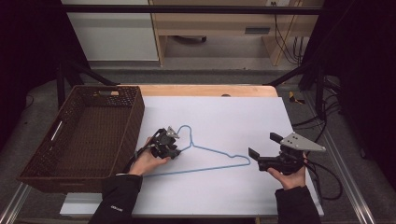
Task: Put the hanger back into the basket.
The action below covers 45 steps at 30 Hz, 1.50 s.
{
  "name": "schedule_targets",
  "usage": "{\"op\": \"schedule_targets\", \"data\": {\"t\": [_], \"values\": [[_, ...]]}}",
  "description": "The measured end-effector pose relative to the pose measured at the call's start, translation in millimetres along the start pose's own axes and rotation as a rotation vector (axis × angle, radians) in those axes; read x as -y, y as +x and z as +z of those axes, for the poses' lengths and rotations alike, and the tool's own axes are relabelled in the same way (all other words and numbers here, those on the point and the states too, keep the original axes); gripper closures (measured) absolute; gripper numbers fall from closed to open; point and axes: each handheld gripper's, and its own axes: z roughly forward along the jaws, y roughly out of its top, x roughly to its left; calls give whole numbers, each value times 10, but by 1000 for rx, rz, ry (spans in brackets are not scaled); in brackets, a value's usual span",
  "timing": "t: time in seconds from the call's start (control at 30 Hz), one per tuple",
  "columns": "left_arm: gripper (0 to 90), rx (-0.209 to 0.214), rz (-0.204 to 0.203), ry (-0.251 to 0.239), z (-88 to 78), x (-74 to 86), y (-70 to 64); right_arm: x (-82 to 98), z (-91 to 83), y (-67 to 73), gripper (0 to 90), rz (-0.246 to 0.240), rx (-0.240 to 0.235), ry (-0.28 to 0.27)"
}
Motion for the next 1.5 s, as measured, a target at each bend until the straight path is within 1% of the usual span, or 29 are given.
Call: {"op": "schedule_targets", "data": {"t": [0.03,0.13,0.17,0.23,0.37,0.43,0.47,0.5,0.53,0.6,0.67,0.7,0.77,0.87,0.93,1.0,1.03,1.1,1.23,1.33,1.4,1.43,1.5], "values": [[706,7,5,1,-1,-1,-4,0,0,0,24,0,0,0],[758,10,12,8,-2,-9,-23,0,4,7,24,1,-3,1],[793,11,9,9,0,-12,-31,0,9,7,24,-1,-4,3],[802,12,17,14,0,-18,-41,2,11,6,24,-3,-5,4],[851,9,31,20,0,-24,-59,6,25,11,24,-3,-6,9],[853,6,30,24,0,-30,-61,7,33,14,24,-1,-6,8],[860,-6,42,26,1,-37,-80,8,37,15,25,-1,-8,9],[862,-6,42,26,1,-37,-80,8,37,15,25,-1,-8,9],[862,-14,57,31,-2,-40,-91,8,39,16,25,-1,-9,10],[865,-20,56,25,1,-40,-113,9,44,20,25,2,-11,12],[867,-29,69,36,-9,-42,-118,11,52,21,26,0,-12,13],[868,-34,68,34,-12,-38,-132,15,57,17,27,-11,-15,17],[869,-32,76,39,-19,-36,-136,17,60,16,27,-14,-16,18],[869,-48,73,26,-27,-25,-175,19,73,24,29,-10,-17,20],[869,-49,75,20,-45,-17,-190,23,86,30,30,-13,-20,25],[869,-61,84,21,-77,-11,-205,25,103,39,32,-16,-24,29],[870,-65,78,9,-86,-7,-221,27,114,44,33,-19,-27,31],[870,-80,84,1,-125,-7,-244,30,142,62,35,-20,-34,37],[870,-92,92,-21,-208,-3,-292,35,210,105,39,-34,-47,52],[870,-103,86,-45,-258,7,-330,33,265,154,44,-41,-60,63],[870,-110,95,-44,-292,11,-354,30,324,196,49,-55,-75,76],[870,-110,100,-47,-303,14,-362,30,324,196,49,-55,-75,76],[870,-118,97,-63,-319,19,-391,28,371,222,53,-57,-85,83]]}}
